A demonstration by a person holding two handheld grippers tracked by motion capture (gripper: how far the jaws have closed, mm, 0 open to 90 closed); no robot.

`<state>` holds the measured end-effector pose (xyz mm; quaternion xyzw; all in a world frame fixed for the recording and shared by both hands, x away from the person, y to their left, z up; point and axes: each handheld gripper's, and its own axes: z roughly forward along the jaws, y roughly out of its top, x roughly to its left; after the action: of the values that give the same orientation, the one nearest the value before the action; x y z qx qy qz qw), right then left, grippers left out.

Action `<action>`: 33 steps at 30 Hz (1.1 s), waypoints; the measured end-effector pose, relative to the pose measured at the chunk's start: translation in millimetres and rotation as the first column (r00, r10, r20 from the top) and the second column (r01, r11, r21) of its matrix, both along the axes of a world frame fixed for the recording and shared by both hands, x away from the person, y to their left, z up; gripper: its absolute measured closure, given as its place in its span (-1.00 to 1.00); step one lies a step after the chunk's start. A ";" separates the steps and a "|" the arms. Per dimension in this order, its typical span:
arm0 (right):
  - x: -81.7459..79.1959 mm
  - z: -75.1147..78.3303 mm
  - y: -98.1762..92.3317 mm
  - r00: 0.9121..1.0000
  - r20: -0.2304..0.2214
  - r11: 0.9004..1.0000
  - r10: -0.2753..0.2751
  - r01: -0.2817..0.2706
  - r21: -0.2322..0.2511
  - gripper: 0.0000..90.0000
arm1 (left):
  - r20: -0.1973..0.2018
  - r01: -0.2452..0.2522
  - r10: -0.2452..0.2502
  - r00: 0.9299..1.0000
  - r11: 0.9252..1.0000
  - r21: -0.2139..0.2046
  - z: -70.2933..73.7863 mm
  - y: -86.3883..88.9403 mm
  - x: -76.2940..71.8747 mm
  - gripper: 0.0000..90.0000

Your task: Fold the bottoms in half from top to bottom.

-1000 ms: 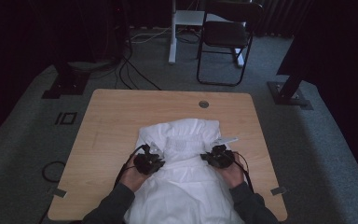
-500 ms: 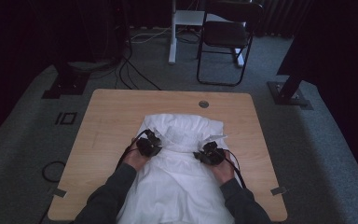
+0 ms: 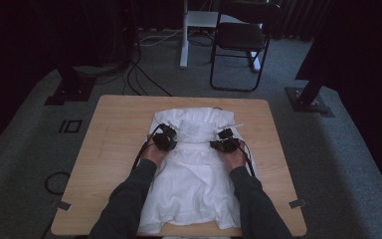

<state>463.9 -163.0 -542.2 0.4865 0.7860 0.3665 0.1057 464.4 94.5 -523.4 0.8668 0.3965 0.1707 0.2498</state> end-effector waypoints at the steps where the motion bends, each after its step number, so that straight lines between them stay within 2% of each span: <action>1: -1.1 2.2 -1.0 1.000 0.005 1.000 0.002 -0.002 0.003 0.89 | 0.000 0.000 0.000 1.000 1.000 0.000 0.0 0.0 0.0 0.91; 2: -3.2 5.8 -2.0 1.000 0.013 1.000 0.004 -0.004 0.008 0.89 | 0.008 -0.004 0.004 1.000 0.999 -0.049 7.4 4.4 -3.0 0.91; 4: -7.7 16.3 -5.4 0.999 0.047 1.000 0.008 -0.009 0.021 0.89 | 0.032 0.001 0.002 0.999 0.995 -0.095 20.9 9.0 -9.2 0.92; 6: -12.1 29.4 -10.3 0.997 0.082 0.999 0.009 -0.013 0.046 0.89 | 0.070 0.013 -0.003 0.998 0.988 -0.151 38.8 13.2 -18.0 0.92; 7: -12.1 29.4 -10.3 0.997 0.082 0.999 0.009 -0.013 0.046 0.89 | 0.070 0.013 -0.003 0.998 0.988 -0.151 38.8 13.2 -18.0 0.92; 8: -14.7 36.4 -12.9 0.995 0.102 0.998 0.010 -0.016 0.057 0.89 | 0.095 0.022 -0.004 0.995 0.982 -0.187 50.5 15.6 -25.0 0.92; 9: -21.7 50.2 -18.3 0.990 0.140 0.997 0.014 -0.025 0.076 0.89 | 0.112 0.032 -0.009 0.994 0.978 -0.205 57.0 16.8 -29.3 0.92; 10: -21.7 50.2 -18.3 0.990 0.140 0.997 0.014 -0.025 0.076 0.89 | 0.134 0.044 -0.015 0.991 0.975 -0.217 65.1 18.1 -35.9 0.92; 11: -30.7 63.3 -23.0 0.984 0.178 0.995 0.024 -0.041 0.096 0.89 | 0.155 0.054 -0.017 0.988 0.970 -0.235 71.8 19.6 -42.3 0.92; 12: -36.1 69.5 -24.7 0.980 0.199 0.993 0.029 -0.050 0.103 0.89 | 0.188 0.074 -0.027 0.982 0.965 -0.251 82.9 21.7 -55.7 0.92; 13: -42.1 75.1 -25.9 0.975 0.218 0.992 0.037 -0.062 0.108 0.89 | 0.188 0.074 -0.027 0.982 0.965 -0.251 82.9 21.7 -55.7 0.92; 14: -48.6 79.9 -26.5 0.971 0.234 0.991 0.047 -0.074 0.108 0.89 | 0.211 0.090 -0.034 0.977 0.961 -0.261 88.5 23.9 -69.5 0.92; 16: -63.1 83.9 -26.5 0.964 0.255 0.990 0.078 -0.104 0.092 0.89 | 0.203 0.098 -0.045 0.978 0.961 -0.259 85.1 25.9 -82.6 0.92; 17: -63.1 83.9 -26.5 0.964 0.255 0.990 0.078 -0.104 0.092 0.89 | 0.203 0.098 -0.045 0.978 0.961 -0.259 85.1 25.9 -82.6 0.92; 18: -72.4 77.8 -24.5 0.964 0.244 0.990 0.105 -0.125 0.070 0.89 | 0.184 0.104 -0.064 0.981 0.971 -0.216 72.6 26.1 -93.7 0.91; 22: -87.3 44.9 -16.7 0.973 0.170 0.987 0.158 -0.163 0.011 0.88 | 0.094 0.089 -0.072 0.993 0.976 -0.197 33.2 30.3 -103.0 0.89; 23: -87.3 44.9 -16.7 0.973 0.170 0.987 0.158 -0.163 0.011 0.88 | 0.094 0.089 -0.072 0.993 0.976 -0.197 33.2 30.3 -103.0 0.89; 24: -91.2 26.5 -13.3 0.977 0.124 0.985 0.174 -0.175 -0.002 0.88 | 0.046 0.077 -0.070 0.996 0.980 -0.184 13.5 31.5 -104.7 0.89; 25: -91.2 26.5 -13.3 0.977 0.124 0.985 0.174 -0.175 -0.002 0.88 | 0.046 0.077 -0.070 0.996 0.980 -0.184 13.5 31.5 -104.7 0.88; 27: -92.3 4.3 -9.8 0.981 0.066 0.984 0.180 -0.180 -0.010 0.86 | 0.011 0.072 -0.072 0.997 0.983 -0.167 -3.1 32.3 -105.3 0.81; 28: -91.8 1.6 -9.6 0.982 0.059 0.984 0.177 -0.177 -0.008 0.85 | -0.009 0.066 -0.069 0.998 0.983 -0.169 -9.4 32.8 -104.7 0.77; 29: -91.3 -0.1 -9.9 0.984 0.049 0.985 0.174 -0.174 -0.003 0.82 | -0.009 0.066 -0.069 0.998 0.983 -0.169 -9.4 32.8 -104.7 0.72; 30: -90.9 -0.2 -10.4 0.984 0.049 0.985 0.171 -0.171 0.002 0.76 | -0.016 0.053 -0.057 0.998 0.980 -0.189 -7.9 33.9 -104.0 0.65; 33: -92.1 4.8 -13.7 0.985 0.056 0.986 0.163 -0.164 0.013 0.40 | 0.001 0.052 -0.052 0.999 0.977 -0.205 2.2 35.2 -106.5 0.40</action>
<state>371.9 -176.6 -537.4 0.4110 0.8168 0.3942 0.0926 357.8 129.8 -521.3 0.8468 0.3897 0.1205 0.3413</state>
